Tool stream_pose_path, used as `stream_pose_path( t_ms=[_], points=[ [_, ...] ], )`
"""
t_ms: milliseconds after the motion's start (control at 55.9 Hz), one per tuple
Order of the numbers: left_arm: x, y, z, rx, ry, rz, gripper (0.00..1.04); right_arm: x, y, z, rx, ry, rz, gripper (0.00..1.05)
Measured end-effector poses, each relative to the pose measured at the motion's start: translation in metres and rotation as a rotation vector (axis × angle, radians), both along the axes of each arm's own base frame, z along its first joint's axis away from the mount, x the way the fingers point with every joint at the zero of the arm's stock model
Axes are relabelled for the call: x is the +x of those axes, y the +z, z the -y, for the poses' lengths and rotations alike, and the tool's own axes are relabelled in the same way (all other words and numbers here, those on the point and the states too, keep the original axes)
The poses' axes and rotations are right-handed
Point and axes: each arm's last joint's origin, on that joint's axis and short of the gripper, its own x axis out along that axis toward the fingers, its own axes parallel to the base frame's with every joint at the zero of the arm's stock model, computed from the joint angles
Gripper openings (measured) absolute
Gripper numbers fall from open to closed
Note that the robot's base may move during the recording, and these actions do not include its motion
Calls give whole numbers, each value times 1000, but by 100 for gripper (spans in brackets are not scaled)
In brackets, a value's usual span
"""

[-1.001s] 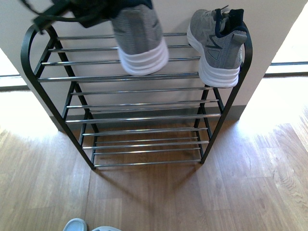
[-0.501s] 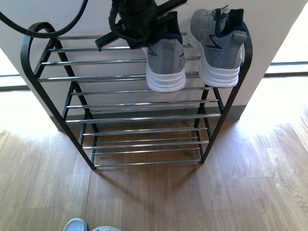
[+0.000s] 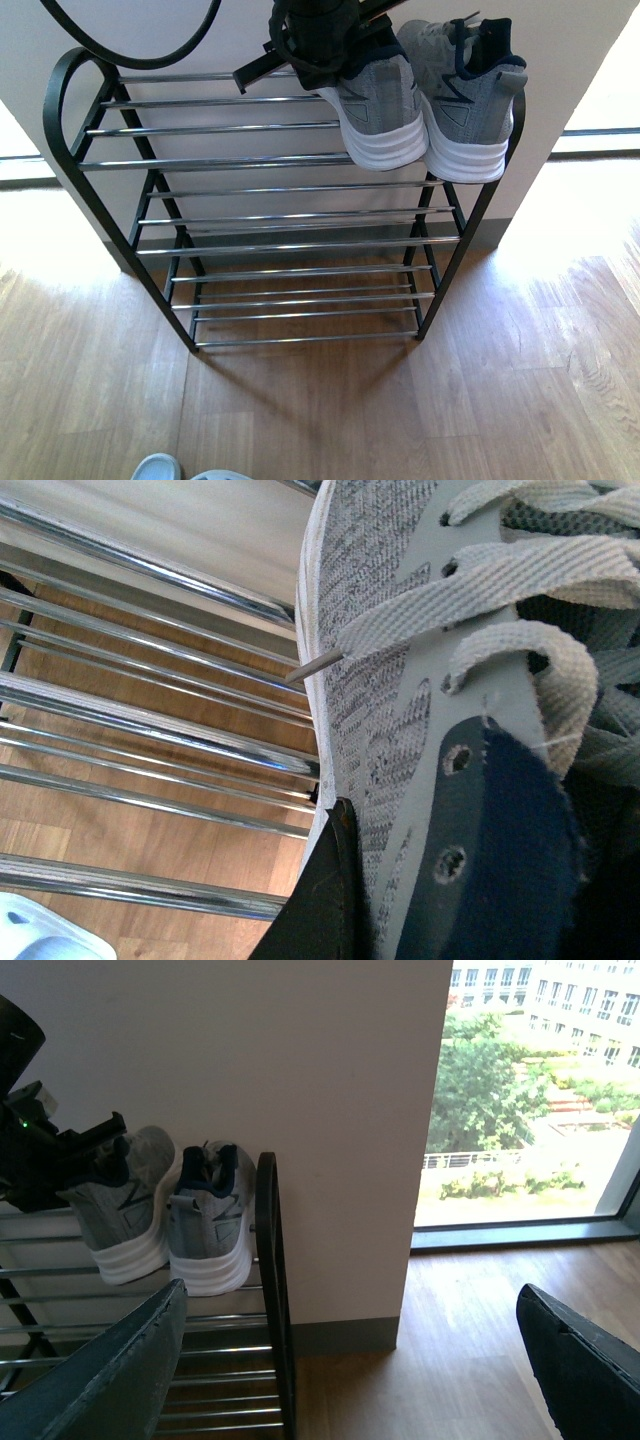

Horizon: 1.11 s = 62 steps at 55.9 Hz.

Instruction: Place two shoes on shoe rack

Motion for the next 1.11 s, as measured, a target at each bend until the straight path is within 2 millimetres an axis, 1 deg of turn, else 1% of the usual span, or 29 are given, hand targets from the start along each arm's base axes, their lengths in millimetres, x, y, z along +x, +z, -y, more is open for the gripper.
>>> stream_pose_path(
  t_ms=[232,590,930,1109],
  points=[
    [-5,-5,2,89,-70,-11,2,0,0,0,0,0,0,96],
    [-12,-2,-1,189,-180,-9,2,0,0,0,0,0,0,96],
    [-8,0,-2,268,-272,7,2,0,0,0,0,0,0,96],
    [-6,-1,-1,294,-286,11,2,0,0,0,0,0,0,96]
  ],
)
